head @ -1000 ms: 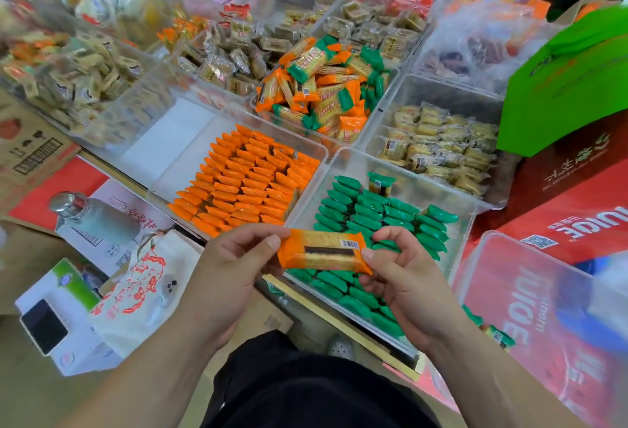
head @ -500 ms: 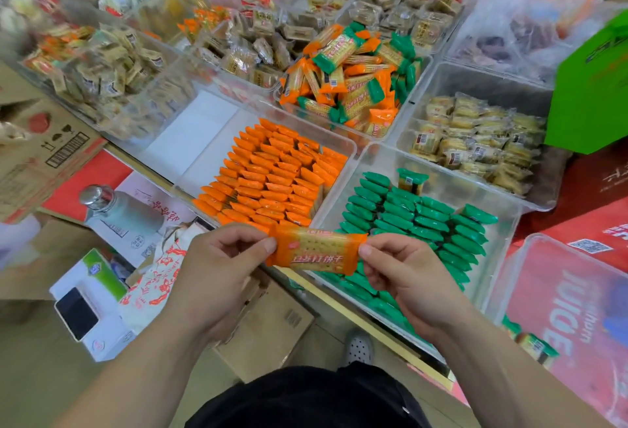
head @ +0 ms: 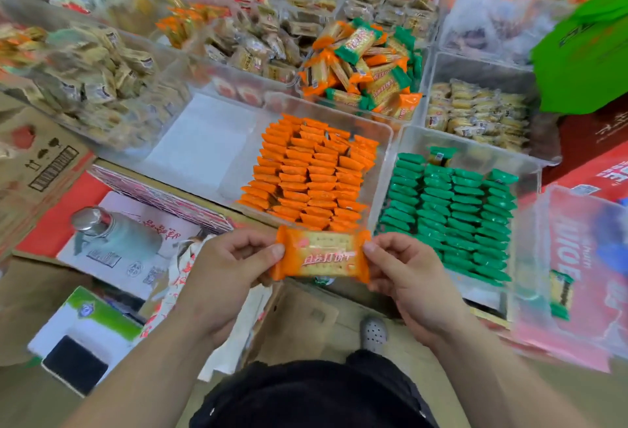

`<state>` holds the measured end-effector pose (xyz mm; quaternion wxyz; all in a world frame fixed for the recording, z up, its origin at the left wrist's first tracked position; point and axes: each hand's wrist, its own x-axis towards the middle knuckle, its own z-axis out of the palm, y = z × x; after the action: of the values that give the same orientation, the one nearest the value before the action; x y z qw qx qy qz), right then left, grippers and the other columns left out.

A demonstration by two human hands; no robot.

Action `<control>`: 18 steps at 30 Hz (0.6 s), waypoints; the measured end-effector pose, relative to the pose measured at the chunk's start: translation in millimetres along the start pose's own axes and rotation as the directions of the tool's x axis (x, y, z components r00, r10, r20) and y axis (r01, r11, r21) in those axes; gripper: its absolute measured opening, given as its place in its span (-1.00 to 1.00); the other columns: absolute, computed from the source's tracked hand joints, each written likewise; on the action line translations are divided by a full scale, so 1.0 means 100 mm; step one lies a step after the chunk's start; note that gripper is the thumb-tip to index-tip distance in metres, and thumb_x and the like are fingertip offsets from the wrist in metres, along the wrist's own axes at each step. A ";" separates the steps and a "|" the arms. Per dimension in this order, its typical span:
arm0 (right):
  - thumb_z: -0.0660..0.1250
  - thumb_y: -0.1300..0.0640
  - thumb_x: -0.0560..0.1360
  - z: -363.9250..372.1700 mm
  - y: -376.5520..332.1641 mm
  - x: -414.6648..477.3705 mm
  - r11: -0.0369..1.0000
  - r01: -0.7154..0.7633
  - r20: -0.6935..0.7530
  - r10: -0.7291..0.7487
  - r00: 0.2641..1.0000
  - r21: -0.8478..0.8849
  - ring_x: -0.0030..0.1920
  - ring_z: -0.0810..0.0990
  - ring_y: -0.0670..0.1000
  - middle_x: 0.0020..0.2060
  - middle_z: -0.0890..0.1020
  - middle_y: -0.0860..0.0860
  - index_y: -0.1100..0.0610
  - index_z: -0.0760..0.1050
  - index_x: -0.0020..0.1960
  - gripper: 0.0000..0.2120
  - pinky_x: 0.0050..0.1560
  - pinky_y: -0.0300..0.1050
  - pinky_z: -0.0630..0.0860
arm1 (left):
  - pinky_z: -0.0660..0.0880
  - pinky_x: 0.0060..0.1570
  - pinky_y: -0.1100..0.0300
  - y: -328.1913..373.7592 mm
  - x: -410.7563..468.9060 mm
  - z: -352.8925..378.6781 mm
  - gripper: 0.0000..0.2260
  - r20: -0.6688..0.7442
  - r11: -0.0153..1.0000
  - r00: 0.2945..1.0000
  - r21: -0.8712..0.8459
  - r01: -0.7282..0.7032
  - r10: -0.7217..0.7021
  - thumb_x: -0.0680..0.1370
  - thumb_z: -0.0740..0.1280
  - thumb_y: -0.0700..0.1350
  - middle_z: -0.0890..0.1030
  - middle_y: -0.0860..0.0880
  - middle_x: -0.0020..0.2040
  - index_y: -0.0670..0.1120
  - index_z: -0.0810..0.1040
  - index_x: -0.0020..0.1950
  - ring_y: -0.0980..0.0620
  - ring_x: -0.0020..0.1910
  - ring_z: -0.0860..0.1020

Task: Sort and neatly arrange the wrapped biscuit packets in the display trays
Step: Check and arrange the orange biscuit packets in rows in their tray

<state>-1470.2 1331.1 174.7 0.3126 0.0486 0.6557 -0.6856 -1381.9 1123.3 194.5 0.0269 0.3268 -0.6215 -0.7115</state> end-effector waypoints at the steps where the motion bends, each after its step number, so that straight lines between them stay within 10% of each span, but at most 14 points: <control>1: 0.43 0.10 0.42 0.14 0.04 -0.07 1.000 -0.001 -0.017 0.001 1.000 0.026 -0.35 0.51 0.00 -0.37 0.59 0.08 0.19 0.55 -0.06 -0.82 -0.35 -0.18 0.50 | 0.44 -0.41 0.27 0.01 -0.01 -0.15 -0.92 0.025 1.000 1.000 -0.022 0.018 -0.018 0.52 0.38 -0.36 0.57 -0.09 -0.35 -0.22 0.61 -0.13 0.03 -0.38 0.47; 9: 0.33 0.35 0.40 0.60 0.19 -0.38 0.913 -0.104 0.033 0.098 0.995 0.394 -0.32 0.60 0.02 -0.25 0.63 0.16 0.31 0.64 0.02 -0.77 -0.32 -0.21 0.57 | 0.60 -0.16 0.11 0.11 -0.06 -0.68 -0.73 0.187 0.992 0.981 -0.107 0.066 -0.045 0.58 0.24 -0.42 0.66 -0.21 -0.19 -0.19 0.71 -0.01 -0.08 -0.27 0.62; 14: 0.46 0.23 0.36 0.58 0.12 -0.48 0.988 -0.038 0.017 0.036 0.999 0.149 -0.32 0.56 0.00 -0.30 0.61 0.12 0.17 0.73 -0.10 -0.86 -0.33 -0.21 0.50 | 0.51 -0.33 0.29 0.17 -0.09 -0.67 -0.86 0.133 0.981 0.986 0.152 -0.118 0.099 0.54 0.38 -0.33 0.61 -0.13 -0.34 -0.15 0.71 -0.08 0.05 -0.40 0.52; 18: 0.42 0.07 0.43 0.53 0.05 -0.48 0.989 -0.086 0.022 0.084 0.996 0.116 -0.43 0.27 -0.04 -0.43 0.38 0.03 0.09 0.58 -0.34 -0.81 -0.41 -0.22 0.20 | 0.30 -0.42 0.24 0.23 -0.09 -0.65 -0.79 0.172 0.984 0.984 0.176 0.006 -0.037 0.50 0.44 -0.17 0.37 -0.02 -0.43 -0.12 0.62 -0.35 0.05 -0.43 0.27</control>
<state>-1410.8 1300.1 200.4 0.3437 0.0888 0.6089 -0.7094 -1350.8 1065.8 218.4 -0.0640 0.2712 -0.6780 -0.6802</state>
